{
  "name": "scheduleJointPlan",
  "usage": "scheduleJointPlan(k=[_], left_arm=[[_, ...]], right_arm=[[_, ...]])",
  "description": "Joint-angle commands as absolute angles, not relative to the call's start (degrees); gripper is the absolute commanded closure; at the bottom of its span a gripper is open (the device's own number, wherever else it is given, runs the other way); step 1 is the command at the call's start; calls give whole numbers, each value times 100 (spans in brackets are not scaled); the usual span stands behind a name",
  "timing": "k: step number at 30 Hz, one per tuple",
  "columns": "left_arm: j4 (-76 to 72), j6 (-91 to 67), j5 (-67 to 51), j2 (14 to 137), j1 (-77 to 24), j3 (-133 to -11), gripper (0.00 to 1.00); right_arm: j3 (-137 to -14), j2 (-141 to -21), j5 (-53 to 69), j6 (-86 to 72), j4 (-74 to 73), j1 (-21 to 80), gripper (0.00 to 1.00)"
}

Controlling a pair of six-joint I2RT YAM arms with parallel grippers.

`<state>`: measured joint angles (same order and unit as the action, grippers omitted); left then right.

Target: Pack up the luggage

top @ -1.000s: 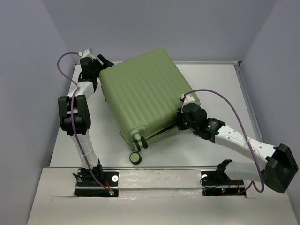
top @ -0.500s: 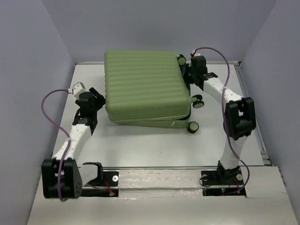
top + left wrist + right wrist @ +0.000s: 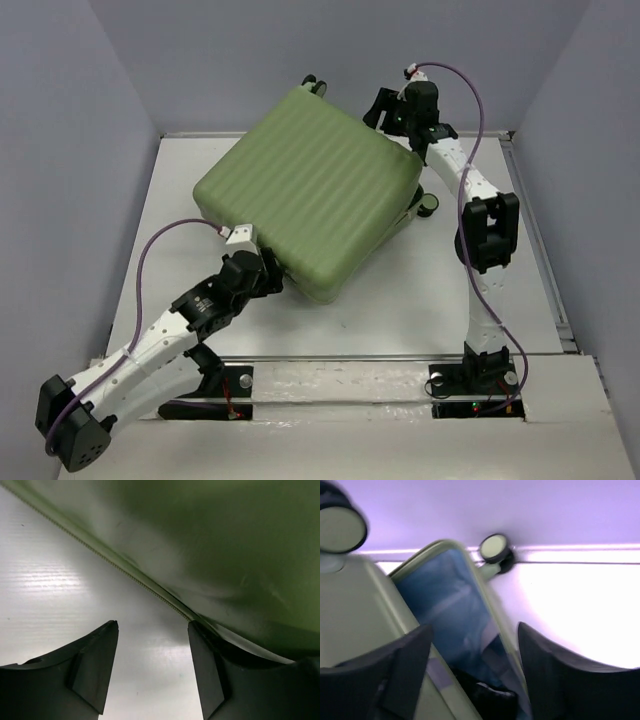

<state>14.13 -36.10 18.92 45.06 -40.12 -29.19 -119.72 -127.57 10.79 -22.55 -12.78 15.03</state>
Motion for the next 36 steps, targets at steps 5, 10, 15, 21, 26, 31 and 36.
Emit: scheduleJointPlan(k=[5, 10, 15, 21, 26, 31, 36], left_arm=[[551, -3131, 2529, 4630, -4474, -5271, 19], [642, -2681, 2716, 5141, -4106, -6195, 15], [536, -2445, 2601, 5124, -3912, -6477, 14], [834, -2188, 577, 6536, -2253, -7751, 12], [275, -2915, -619, 7610, -635, -8042, 13], [263, -3270, -1291, 8532, 280, -8375, 14], [466, -3287, -1661, 9483, 562, -8675, 15]], right_arm=[[-12558, -11584, 2541, -1785, -2645, 2620, 8], [-13166, -11400, 1777, -1600, -3251, 2487, 13], [-12044, -10410, 1416, -1170, -3095, 2487, 68], [-8363, -7846, 739, -1397, -1742, 2487, 93], [-6245, -6637, -561, -1695, -1564, 2435, 93], [-5345, -6030, -905, -2065, -1547, 2312, 93], [-5045, -6371, -686, -2215, -1319, 2312, 93]])
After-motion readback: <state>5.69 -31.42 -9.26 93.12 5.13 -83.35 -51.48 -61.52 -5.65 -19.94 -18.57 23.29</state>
